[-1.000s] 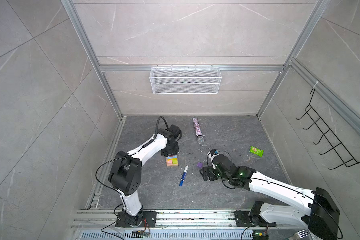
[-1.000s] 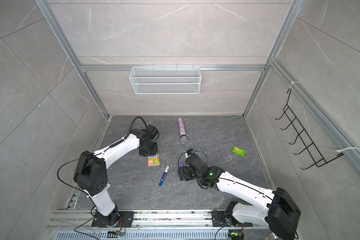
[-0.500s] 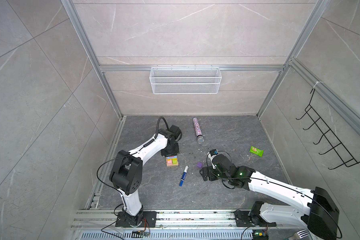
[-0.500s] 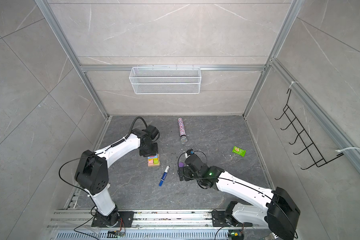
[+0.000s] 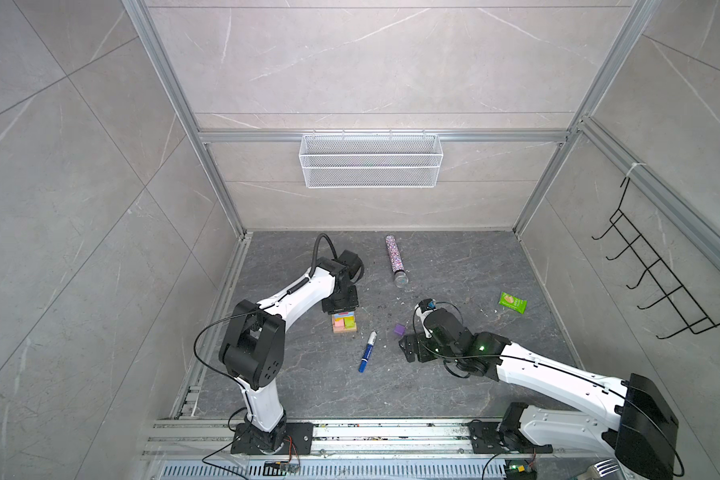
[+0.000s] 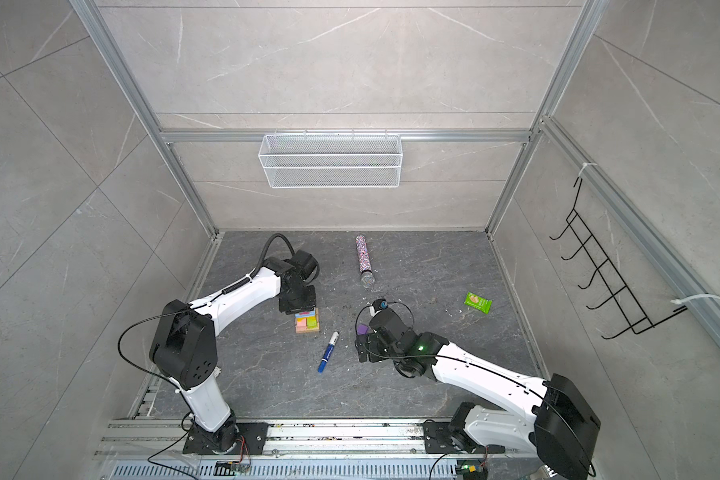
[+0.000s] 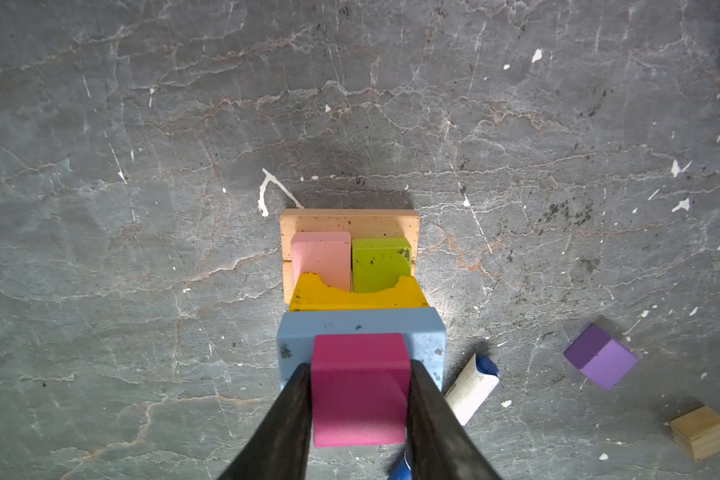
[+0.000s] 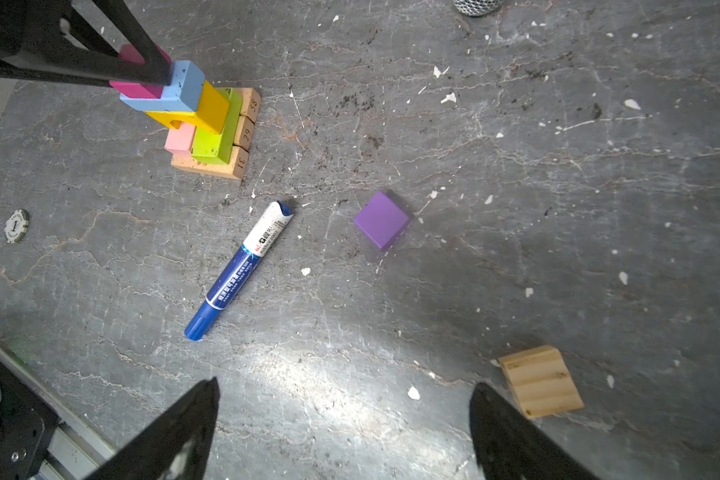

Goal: Build the wood block tower
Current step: 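Lower the magenta cube onto the light blue block and open the left gripper, then move the open left gripper down around the purple cube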

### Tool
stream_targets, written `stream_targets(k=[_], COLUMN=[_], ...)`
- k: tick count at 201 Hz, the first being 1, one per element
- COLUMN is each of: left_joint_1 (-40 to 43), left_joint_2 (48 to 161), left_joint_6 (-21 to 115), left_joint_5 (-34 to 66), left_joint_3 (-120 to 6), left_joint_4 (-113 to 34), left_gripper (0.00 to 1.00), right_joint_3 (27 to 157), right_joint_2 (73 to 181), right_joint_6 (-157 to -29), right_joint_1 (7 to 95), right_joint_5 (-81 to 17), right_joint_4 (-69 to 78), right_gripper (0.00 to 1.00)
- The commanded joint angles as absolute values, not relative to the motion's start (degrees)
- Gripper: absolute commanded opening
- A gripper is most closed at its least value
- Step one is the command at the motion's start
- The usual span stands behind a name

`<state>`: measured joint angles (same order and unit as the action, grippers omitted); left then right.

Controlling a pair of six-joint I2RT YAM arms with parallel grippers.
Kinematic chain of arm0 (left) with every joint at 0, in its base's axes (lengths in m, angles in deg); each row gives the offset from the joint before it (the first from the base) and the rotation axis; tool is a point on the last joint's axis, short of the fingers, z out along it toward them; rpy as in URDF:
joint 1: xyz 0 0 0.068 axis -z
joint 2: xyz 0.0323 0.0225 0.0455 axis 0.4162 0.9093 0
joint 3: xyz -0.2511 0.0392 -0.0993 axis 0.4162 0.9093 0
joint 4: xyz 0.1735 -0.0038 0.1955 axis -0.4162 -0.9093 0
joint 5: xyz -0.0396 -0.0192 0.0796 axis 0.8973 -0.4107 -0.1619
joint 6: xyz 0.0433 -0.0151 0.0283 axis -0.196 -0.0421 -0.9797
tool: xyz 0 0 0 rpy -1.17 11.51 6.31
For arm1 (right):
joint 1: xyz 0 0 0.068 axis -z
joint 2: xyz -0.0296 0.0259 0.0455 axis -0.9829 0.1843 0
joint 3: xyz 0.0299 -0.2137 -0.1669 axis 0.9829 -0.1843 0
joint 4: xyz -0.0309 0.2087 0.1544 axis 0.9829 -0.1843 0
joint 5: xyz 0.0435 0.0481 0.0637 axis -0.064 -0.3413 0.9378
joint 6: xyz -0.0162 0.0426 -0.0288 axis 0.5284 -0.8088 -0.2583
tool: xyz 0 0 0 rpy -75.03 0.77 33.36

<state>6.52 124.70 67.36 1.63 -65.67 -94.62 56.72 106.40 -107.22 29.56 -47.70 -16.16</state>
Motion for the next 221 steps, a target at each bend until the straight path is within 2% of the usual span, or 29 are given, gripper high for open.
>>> stream_targets(k=[1,79,157,192,221], left_joint_1=[6.2,6.3,7.3,11.4,15.4], left_joint_2=[123.5,119.8,113.7,112.9,113.6], left_joint_6=[67.3,64.9,62.2,60.1,59.7], left_joint_5=[2.7,2.3,4.7,4.7,5.1], left_joint_3=[-67.1,-69.6,-70.2,-70.9,-71.3], left_joint_4=[-95.9,-96.2,-97.2,-96.9,-94.7], left_gripper=[0.46,0.73,0.76,0.76,0.76], right_joint_3=[58.4,59.0,58.1,55.4,51.8], right_joint_2=[106.9,107.6,105.8,102.6,97.0], right_joint_6=[-107.8,-108.5,-112.4,-115.6,-119.2], right_joint_1=[29.2,29.1,29.1,29.1,29.0], right_joint_5=[-48.3,-48.8,-52.2,-52.9,-55.9], right_joint_4=[-16.7,-17.3,-18.5,-17.7,-18.1], right_gripper=[0.94,0.93,0.94,0.95,0.99])
